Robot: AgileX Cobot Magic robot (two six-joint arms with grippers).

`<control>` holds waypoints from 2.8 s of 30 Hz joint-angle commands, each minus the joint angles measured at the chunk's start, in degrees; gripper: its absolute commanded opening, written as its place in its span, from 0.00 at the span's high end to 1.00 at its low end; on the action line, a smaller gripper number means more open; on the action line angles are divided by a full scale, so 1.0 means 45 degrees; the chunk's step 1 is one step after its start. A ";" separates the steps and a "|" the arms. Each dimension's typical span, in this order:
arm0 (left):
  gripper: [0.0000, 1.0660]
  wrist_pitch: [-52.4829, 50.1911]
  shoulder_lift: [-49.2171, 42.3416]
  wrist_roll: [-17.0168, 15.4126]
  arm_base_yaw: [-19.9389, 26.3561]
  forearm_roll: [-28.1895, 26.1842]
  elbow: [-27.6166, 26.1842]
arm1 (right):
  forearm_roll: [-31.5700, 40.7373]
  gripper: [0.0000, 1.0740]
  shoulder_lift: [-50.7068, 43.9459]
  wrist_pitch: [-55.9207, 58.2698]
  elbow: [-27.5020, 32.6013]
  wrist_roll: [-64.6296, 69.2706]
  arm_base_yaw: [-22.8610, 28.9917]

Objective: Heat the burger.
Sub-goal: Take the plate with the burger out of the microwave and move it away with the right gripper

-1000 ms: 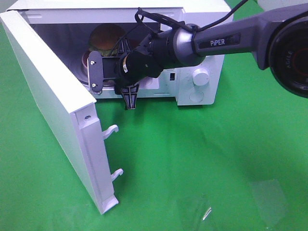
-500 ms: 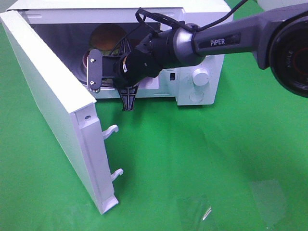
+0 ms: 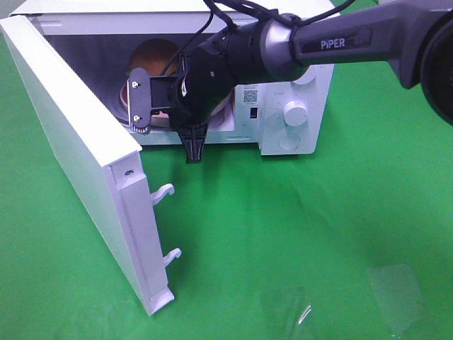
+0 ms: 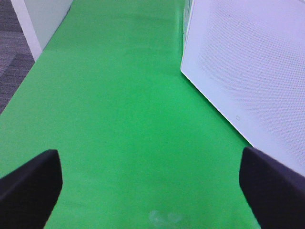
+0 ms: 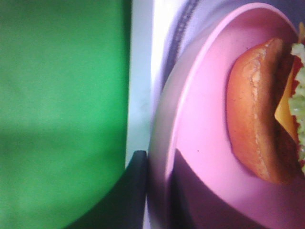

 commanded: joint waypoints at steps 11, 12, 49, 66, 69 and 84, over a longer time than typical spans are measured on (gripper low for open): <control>0.11 -0.0178 -0.0051 0.0000 0.0025 0.0038 0.0013 | 0.2024 1.00 -0.1337 0.0357 0.0000 -0.3514 -0.0420; 0.11 -0.0178 -0.0051 0.0000 0.0025 0.0038 0.0013 | 0.2075 1.00 -0.1541 0.0153 0.0395 -0.3883 -0.0420; 0.11 -0.0178 -0.0051 0.0000 0.0025 0.0025 0.0013 | 0.4265 1.00 -0.4978 -0.4482 0.6990 -0.6697 -0.0815; 0.11 -0.0178 -0.0051 0.0000 0.0025 0.0025 0.0013 | 0.4265 1.00 -0.6621 -0.4851 0.9180 -0.6595 -0.0229; 0.11 -0.0178 -0.0051 0.0000 0.0025 0.0025 0.0013 | 0.4265 1.00 -0.6799 -0.4877 0.9371 -0.6392 -0.0216; 0.11 -0.0178 -0.0051 0.0000 0.0025 0.0025 0.0013 | 0.4647 1.00 -0.8391 -0.4036 1.1243 -0.5653 -0.0216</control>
